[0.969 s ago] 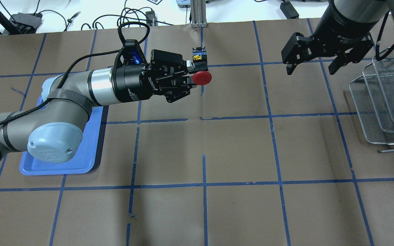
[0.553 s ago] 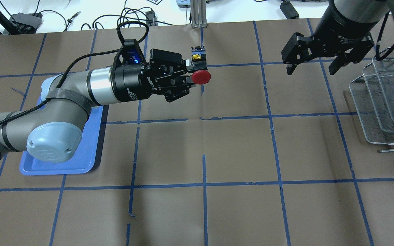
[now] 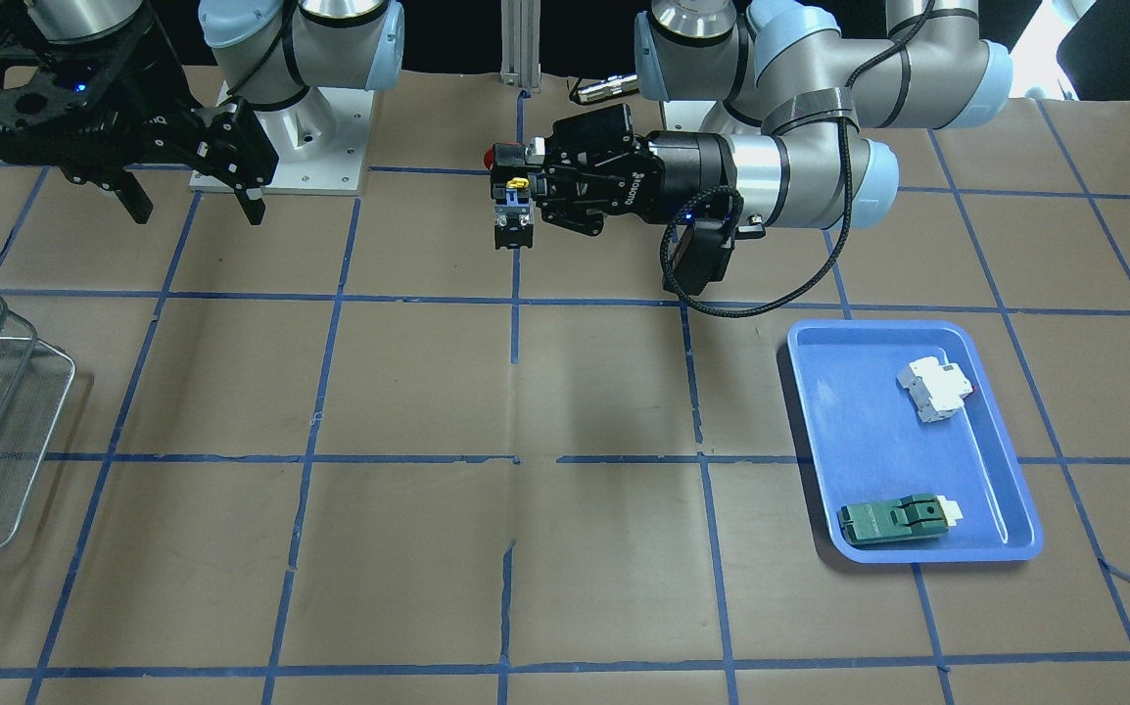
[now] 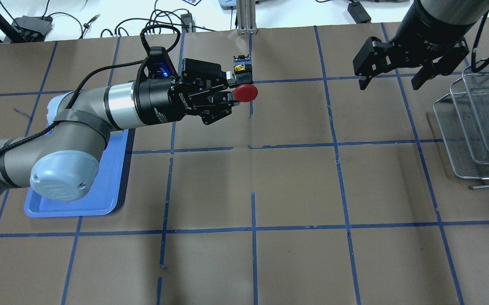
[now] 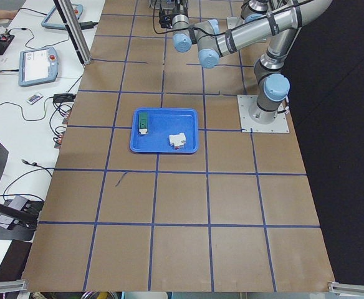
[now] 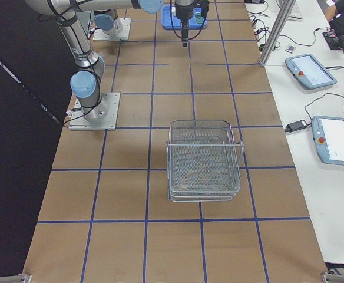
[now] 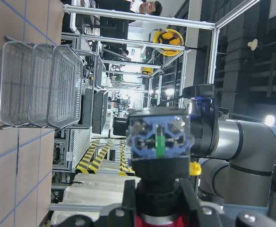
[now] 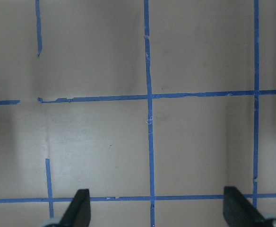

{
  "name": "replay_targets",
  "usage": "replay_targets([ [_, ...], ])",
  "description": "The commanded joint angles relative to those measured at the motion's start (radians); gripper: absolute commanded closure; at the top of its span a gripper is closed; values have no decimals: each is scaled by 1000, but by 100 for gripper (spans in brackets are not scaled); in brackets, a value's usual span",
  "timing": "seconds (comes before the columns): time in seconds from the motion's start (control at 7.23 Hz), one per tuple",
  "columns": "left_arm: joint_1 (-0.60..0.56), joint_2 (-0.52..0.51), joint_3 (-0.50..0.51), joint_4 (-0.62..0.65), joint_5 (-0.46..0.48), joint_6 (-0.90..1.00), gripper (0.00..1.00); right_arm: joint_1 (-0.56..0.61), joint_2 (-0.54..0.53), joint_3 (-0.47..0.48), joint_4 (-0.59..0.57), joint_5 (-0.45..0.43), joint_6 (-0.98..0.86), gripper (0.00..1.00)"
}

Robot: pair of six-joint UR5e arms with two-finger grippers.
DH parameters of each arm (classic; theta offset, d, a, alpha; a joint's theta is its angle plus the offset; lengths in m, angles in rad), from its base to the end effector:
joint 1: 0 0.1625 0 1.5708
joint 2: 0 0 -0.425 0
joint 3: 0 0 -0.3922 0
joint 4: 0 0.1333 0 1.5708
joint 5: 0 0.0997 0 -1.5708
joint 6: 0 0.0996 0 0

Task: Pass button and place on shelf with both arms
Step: 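Hold the button with the left gripper while the right arm rises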

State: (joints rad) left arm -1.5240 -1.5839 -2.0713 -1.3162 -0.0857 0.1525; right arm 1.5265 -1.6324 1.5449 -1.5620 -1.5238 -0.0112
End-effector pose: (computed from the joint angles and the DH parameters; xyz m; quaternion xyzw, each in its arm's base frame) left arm -0.2114 -0.4561 0.3775 0.0596 -0.6746 -0.0142 0.7356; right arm 0.1170 -0.4774 0.5296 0.0156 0.9988 -0.0400 0.0224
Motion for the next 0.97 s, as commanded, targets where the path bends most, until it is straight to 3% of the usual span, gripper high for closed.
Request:
replay_targets([
  [0.0, 2, 1, 0, 2, 0, 2, 100, -32, 5, -25, -1, 20, 2, 0],
  [0.42, 7, 7, -4, 75, 3, 4, 100, -193, 40, -17, 10, 329, 3, 0],
  [0.55, 8, 7, -4, 144, 21, 2, 100, -276, 64, -14, 96, 493, -6, 0],
  [0.69, 25, 7, -6, 222, 179, 4, 100, -334, 115, -8, 184, 687, -50, 0],
  [0.83, 30, 7, -13, 317, 278, 2, 100, -344, 132, -6, 227, 768, -108, 0],
])
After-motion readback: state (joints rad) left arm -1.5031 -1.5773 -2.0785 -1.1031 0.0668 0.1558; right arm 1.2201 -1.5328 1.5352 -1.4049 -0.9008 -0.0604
